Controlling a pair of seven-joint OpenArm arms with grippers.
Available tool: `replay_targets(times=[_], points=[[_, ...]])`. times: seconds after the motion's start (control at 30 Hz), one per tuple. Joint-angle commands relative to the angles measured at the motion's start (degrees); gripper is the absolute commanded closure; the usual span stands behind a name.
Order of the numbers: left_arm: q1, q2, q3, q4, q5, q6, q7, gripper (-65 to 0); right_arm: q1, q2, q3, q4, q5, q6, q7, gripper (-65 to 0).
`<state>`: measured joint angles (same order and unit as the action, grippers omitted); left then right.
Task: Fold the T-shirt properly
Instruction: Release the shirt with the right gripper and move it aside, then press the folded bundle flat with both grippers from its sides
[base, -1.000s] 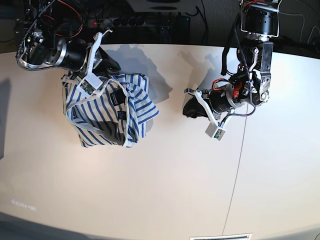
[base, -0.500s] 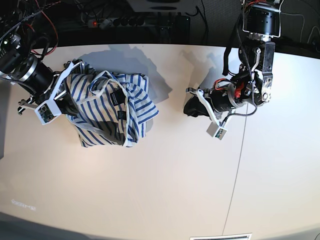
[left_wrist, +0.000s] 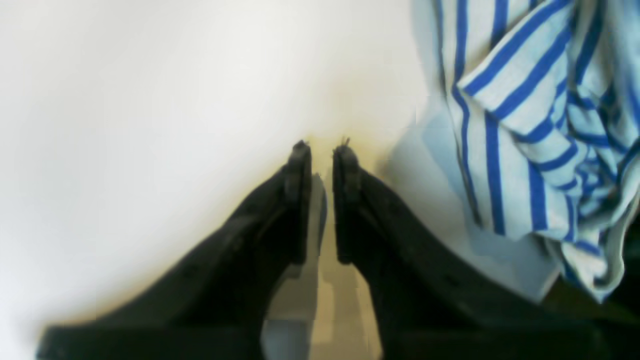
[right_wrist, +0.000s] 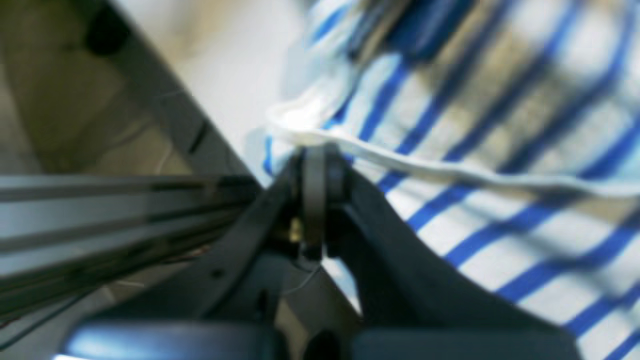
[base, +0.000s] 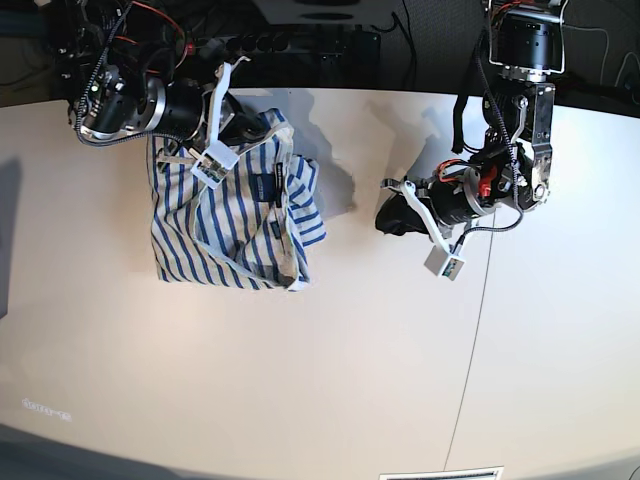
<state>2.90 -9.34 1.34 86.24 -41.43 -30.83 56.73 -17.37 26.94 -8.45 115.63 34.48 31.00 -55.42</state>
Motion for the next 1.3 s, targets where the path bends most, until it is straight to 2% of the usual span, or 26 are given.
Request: replay_targets(times=[0.0, 0.2, 0.33, 0.47, 0.57, 0.6, 0.73, 0.87, 1.1, 1.17, 1.27], points=[[-0.8, -0.2, -1.7, 0.9, -2.4, -2.6, -0.3, -8.4, 1.4, 0.6, 0.1, 1.0, 0.6, 3.5, 1.4, 0.0], [-0.8, -0.4, -12.1, 5.1, -11.9, -7.2, 4.4, -8.4, 6.2, 0.6, 2.4, 4.2, 5.3, 3.6, 1.4, 0.0], [0.0, -0.7, -11.7, 11.5, -13.2, -8.4, 4.6, -8.4, 10.2, 0.5, 5.2, 4.6, 1.5, 3.5, 2.9, 0.0], [3.0, -0.6, -6.3, 18.7, -12.5, -8.5, 3.9, -8.4, 14.5, 0.5, 8.2, 1.2, -3.7, 3.0, 6.3, 0.0], [5.2, -0.5, 0.2, 22.8, -9.9, -8.5, 2.9, -8.4, 20.1, 0.5, 8.6, -6.0, -5.6, 2.6, 7.3, 0.0], [5.9, -0.2, 2.4, 23.8, -9.4, -8.5, 2.9, -8.2, 22.2, 0.5, 8.6, -9.2, -5.5, 2.6, 7.4, 0.0], [8.3, 2.2, 10.1, 25.7, -5.5, -8.5, 1.9, -0.4, 30.6, 0.5, 8.6, -21.0, -4.7, 2.6, 7.5, 0.0], [10.5, 4.6, 16.6, 25.7, -1.4, -8.9, 1.3, 0.0, 37.6, 0.3, 8.5, -30.9, -2.4, 2.7, 7.5, 0.0], [12.3, 4.7, 29.9, 25.6, 6.8, -8.9, -0.7, 0.0, 46.5, -3.6, 7.3, -46.9, -2.8, 2.9, 7.4, 0.0], [12.2, 4.7, 31.6, 25.4, 11.7, -8.9, -2.5, 0.0, 48.2, -4.7, 6.1, -50.3, -3.7, 2.9, 7.5, 0.0], [11.7, 4.7, 31.7, 23.9, 13.6, -8.9, -4.1, 0.0, 49.2, -5.4, 2.7, -53.8, -4.3, 2.9, 7.4, 0.0]])
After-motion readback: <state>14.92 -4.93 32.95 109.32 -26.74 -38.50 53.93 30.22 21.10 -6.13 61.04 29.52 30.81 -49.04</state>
